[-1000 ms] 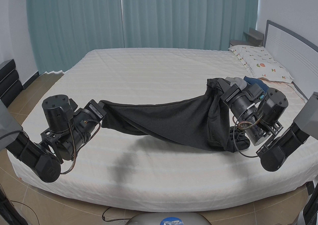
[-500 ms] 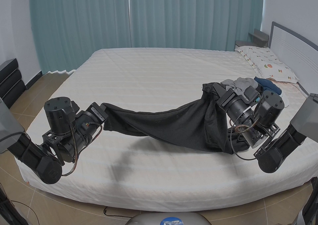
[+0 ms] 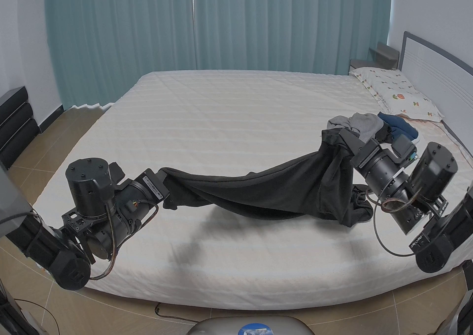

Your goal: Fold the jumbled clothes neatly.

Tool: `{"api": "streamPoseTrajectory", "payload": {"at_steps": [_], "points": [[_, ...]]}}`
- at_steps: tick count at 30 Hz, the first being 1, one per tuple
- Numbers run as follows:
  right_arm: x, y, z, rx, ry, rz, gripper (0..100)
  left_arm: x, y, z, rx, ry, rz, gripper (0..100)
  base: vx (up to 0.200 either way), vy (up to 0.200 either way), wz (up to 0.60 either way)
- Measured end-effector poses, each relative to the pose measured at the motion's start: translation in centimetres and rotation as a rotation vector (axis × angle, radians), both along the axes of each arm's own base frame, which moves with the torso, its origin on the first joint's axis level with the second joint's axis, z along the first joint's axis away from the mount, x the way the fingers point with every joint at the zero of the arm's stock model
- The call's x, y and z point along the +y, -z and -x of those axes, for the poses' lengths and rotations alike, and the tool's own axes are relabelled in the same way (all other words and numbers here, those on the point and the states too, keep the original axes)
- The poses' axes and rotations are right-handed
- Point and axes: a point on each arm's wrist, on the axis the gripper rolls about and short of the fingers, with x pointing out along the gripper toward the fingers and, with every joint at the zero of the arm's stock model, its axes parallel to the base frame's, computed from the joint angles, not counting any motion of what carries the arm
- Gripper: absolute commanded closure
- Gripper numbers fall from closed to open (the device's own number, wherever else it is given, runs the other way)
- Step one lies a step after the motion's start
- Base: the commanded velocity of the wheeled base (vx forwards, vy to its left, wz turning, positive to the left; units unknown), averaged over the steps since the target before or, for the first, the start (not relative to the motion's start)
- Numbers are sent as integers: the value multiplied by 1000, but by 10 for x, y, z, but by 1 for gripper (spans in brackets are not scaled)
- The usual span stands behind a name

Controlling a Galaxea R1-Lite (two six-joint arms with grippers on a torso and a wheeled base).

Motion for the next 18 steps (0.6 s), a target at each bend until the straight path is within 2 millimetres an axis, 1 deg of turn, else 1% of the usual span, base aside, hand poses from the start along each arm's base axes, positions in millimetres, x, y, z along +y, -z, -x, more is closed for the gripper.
{"api": "streamPoseTrajectory", "payload": {"at_steps": [3,7,10,13,15,18], "points": [[-6,-10,15,-18,-5,-6,100,1,-6,8,-23,10,-21,100,0,0,0],[-15,-28,35,-48,-1,-3,100,5,-20,20,-57,17,-31,100,0,0,0],[-21,-41,46,-52,3,17,100,9,-30,28,-39,21,-47,100,0,0,0],[-26,-59,55,-48,5,33,100,12,-41,34,6,26,-73,100,0,0,0],[-28,-75,60,-59,6,34,100,13,-53,37,10,28,-75,100,0,0,0],[-33,-112,67,-119,14,5,100,15,-79,41,-19,27,-62,100,0,0,0]]}}
